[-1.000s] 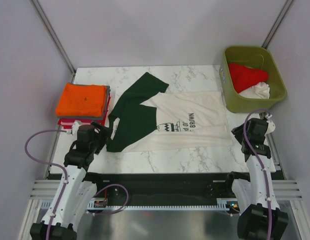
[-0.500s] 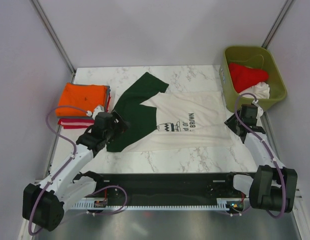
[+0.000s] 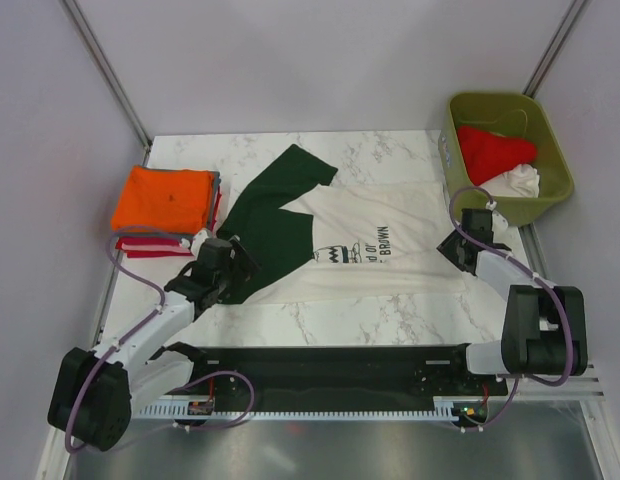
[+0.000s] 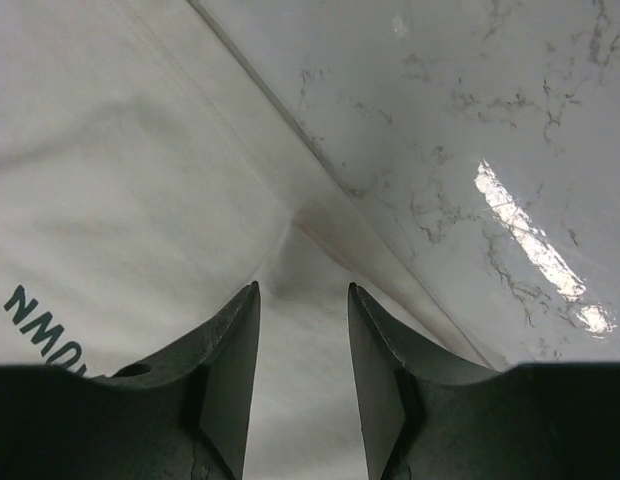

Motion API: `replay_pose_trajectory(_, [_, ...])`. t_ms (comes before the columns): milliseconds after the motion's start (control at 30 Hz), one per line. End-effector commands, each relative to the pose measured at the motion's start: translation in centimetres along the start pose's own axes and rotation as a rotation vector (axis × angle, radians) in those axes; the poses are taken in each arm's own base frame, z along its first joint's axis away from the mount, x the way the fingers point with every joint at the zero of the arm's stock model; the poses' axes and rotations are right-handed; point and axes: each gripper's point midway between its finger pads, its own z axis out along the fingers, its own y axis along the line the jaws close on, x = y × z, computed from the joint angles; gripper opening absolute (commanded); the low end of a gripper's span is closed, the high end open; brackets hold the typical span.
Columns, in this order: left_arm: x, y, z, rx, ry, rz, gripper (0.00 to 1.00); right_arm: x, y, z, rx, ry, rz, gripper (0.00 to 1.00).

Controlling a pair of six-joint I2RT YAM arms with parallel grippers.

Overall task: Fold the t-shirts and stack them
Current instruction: Fold the tshirt

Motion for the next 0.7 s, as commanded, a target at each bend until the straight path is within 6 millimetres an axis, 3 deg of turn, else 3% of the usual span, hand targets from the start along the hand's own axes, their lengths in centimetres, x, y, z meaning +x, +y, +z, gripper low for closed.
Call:
replay_pose_trajectory(0, [0.4, 0.4, 0.6, 0.003, -0.014, -0.056, 0.98, -2.6, 1.4, 0.4, -0.003, -0.092, 0.022, 0.48])
replay_pose_trajectory(200, [1.4, 2.1, 1.2, -0.047, 0.0, -0.078, 1.0, -2.7, 1.4, 1.1, 0.027, -0.11, 0.029, 0.42])
replay_pose_trajectory(500, [2.1, 4.2, 2.2, -0.138, 0.021, -0.114, 1.0, -3.5, 1.3, 0.6, 0.046, -0.149, 0.046, 0.0])
replay_pose_trajectory(667, [2.0, 5.2, 1.7, -0.175, 0.011, -0.127, 1.0, -4.5, 1.2, 0.1, 0.057, -0.193, 0.079, 0.0])
